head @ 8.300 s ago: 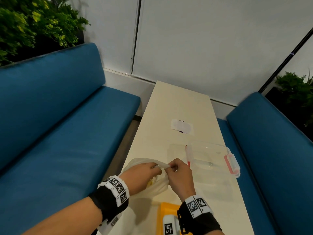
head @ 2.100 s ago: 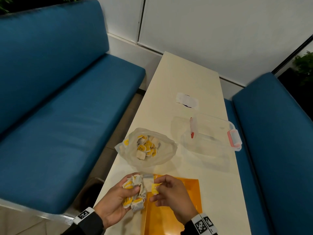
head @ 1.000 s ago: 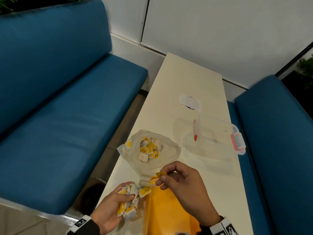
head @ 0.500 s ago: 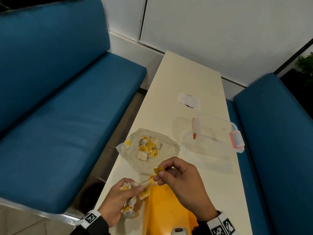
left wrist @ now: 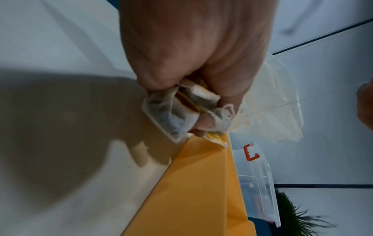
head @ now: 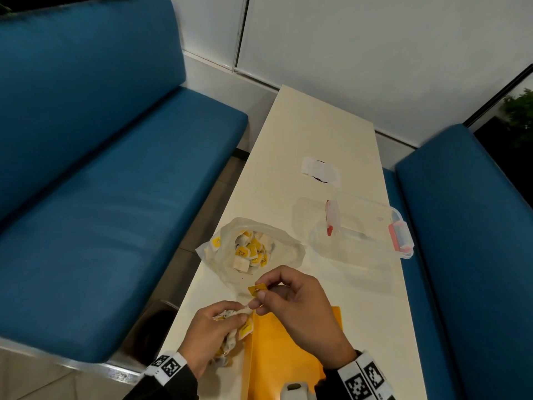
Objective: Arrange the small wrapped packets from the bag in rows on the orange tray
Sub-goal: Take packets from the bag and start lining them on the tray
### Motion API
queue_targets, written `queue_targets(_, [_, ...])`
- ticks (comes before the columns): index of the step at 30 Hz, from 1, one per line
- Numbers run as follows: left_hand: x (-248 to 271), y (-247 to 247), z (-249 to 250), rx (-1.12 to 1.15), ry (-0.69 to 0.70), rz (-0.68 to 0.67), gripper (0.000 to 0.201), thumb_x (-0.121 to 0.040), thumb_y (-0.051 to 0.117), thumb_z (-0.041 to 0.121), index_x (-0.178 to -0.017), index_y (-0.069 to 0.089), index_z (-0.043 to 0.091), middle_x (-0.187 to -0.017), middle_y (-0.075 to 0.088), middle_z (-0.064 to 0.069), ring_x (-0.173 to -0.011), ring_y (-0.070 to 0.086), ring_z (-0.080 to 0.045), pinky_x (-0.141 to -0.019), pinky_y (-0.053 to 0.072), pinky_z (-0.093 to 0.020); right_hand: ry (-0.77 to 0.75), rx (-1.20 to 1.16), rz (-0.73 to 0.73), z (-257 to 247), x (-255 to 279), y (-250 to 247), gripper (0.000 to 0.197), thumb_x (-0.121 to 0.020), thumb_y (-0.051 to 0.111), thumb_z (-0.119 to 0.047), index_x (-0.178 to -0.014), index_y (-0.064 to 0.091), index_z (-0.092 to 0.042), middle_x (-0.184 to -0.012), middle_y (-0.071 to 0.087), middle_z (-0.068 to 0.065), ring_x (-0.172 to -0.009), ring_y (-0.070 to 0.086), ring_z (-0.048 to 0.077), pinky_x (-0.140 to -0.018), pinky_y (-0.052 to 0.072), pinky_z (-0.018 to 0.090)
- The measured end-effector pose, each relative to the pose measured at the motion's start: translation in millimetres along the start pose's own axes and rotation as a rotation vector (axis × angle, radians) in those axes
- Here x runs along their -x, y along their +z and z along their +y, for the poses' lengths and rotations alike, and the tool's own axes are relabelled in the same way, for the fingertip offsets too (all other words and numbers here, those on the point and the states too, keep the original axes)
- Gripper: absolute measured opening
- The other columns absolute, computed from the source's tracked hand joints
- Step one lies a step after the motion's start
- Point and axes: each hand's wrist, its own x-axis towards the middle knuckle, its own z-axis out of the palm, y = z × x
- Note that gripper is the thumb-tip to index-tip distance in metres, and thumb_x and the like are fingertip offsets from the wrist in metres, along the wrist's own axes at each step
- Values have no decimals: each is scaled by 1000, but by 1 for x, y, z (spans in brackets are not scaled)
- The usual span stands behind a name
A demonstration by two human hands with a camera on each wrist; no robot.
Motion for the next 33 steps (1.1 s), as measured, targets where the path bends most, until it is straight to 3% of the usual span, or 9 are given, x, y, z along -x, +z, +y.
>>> queue_targets(3, [1,-3,3,72,-34,20,15,-86,78,11,-101,78,10,-98,77,-19,-89,74,-35,-81,61,-43,6,17,22,4,-2,-2,15,-93,62,1,-95,71,-11,-78,75,13,-68,72,22,-70,58,31])
queue_targets(7, [9,-8,16,223,-99,-51,12,-89,72,6,-99,78,3,-97,76,-22,-77,72,-28,-61,58,-30,-1,120,47,19,-3,-8,25,-93,60,5,-98,76,-13,-88,67,13,-63,63,7,-61,52,23])
queue_targets(12, [14,-13,30,231,-110,-139,12,-91,70,6,-98,73,-3,-78,68,-17,-54,63,-19,-40,46,-22,88,143,13,36,-4,-4,24,-89,62,7,-98,72,-13,-77,65,5,-67,61,9,-60,46,18])
queue_targets(18, [16,-13,36,109,-135,-188,17,-88,73,4,-104,74,-2,-85,70,-21,-60,64,-22,-45,49,-25,114,176,27,41,-11,1,11,-88,66,2,-91,70,-7,-69,66,2,-58,59,3,-54,42,13])
queue_targets(21, [18,-11,38,53,-138,-229,16,-88,73,4,-103,75,-1,-87,72,-20,-67,68,-22,-56,54,-28,127,190,28,45,-11,3,12,-87,67,-1,-88,72,-11,-67,66,-6,-60,59,4,-55,43,13])
queue_targets(24, [21,-9,40,10,-143,-263,11,-87,75,6,-97,76,1,-85,71,-18,-68,68,-22,-57,54,-28,146,225,47,49,-10,2,11,-86,71,-8,-84,73,-18,-65,65,-14,-62,56,3,-57,43,15])
queue_targets(29, [22,-6,39,2,-150,-277,14,-86,75,5,-98,75,-1,-85,70,-19,-64,66,-21,-57,54,-28,147,158,35,52,-9,0,11,-85,68,0,-85,70,-11,-79,69,2,-60,63,13,-62,52,23])
queue_targets(33, [23,-4,40,-31,-151,-287,16,-86,76,7,-99,76,-1,-87,71,-19,-67,68,-21,-58,54,-28,102,234,74,58,-10,-1,20,-88,65,-1,-82,68,-20,-83,70,3,-58,64,14,-62,55,27])
